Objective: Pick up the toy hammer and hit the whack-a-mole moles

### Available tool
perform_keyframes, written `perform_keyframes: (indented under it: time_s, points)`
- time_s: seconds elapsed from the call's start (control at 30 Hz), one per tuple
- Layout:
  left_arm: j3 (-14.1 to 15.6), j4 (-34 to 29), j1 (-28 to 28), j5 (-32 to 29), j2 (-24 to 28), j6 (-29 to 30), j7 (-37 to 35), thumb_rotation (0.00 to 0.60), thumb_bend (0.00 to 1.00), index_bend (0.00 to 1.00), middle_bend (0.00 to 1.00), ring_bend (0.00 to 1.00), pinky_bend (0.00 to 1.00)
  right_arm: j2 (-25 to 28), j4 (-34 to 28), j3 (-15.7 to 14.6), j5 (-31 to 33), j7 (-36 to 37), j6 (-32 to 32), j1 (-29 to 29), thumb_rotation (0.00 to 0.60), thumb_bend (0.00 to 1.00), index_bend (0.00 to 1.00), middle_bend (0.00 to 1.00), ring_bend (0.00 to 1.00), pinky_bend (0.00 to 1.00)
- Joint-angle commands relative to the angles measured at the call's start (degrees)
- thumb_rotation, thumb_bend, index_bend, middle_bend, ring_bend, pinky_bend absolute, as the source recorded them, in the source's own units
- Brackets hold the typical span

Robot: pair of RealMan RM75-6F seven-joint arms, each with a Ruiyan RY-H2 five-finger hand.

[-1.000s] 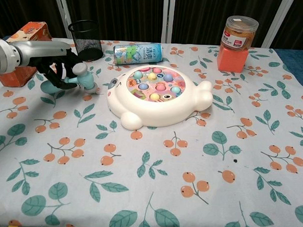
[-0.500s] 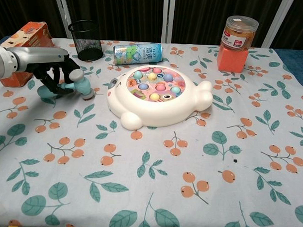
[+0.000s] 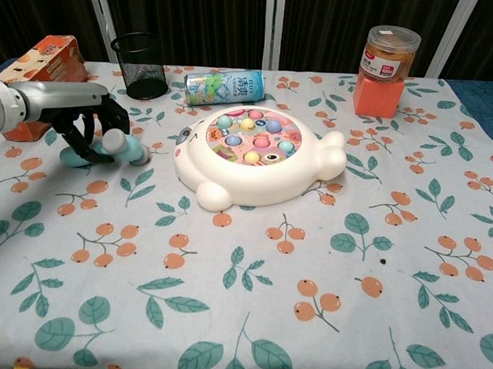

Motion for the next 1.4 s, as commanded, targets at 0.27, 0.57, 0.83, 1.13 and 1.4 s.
perform_keyframes:
  time_s: [0.27, 0.57, 0.83, 1.13, 1.4]
  points:
    - [-1.1, 0.3, 0.0, -0.4, 0.3, -0.3, -0.5, 0.6, 0.23, 0.44, 0.48, 0.35, 0.45, 0.1, -0.4, 0.1, 0.0, -0.4, -0.1, 0.1, 0.6, 0.14, 0.05, 0.25, 0.0, 0.08]
    - [-2.0, 1.4, -0.9, -1.6, -0.2, -1.9, -0.4, 0.6, 0.23, 0.44, 0.48, 0.35, 0.44, 0.1, -0.4, 0.2, 0.3, -0.5, -0.6, 0.3, 0.6, 0.15, 0.05, 0.26, 0.0, 0.08]
    - [-1.5, 0.8, -0.6, -0.9, 0.1, -2.0, -0.1, 0.6, 0.23, 0.4, 0.46, 0.31, 0.44, 0.0, 0.1, 0.3, 0.6, 0.1, -0.7, 0.2, 0.6, 0.15, 0.05, 0.26, 0.0, 0.08]
    - [-2.9, -4.8, 1.8, 2.3, 4.0, 4.3, -3.2, 0.6, 0.16, 0.14, 0.21, 0.07, 0.31, -0.1, 0.7, 0.4, 0.6, 0.7, -0.8, 0.4, 0.6, 0.15, 0.05, 0.26, 0.0, 0.08]
    - [-4.3, -13.2, 12.7, 5.0, 13.7, 24.2, -4.5, 0.6, 0.11, 0.14, 0.17, 0.02, 0.14, 0.3, 1.5, 0.8, 1.3, 2.1, -1.4, 0.7, 0.6, 0.15, 0.05, 0.26, 0.0, 0.08]
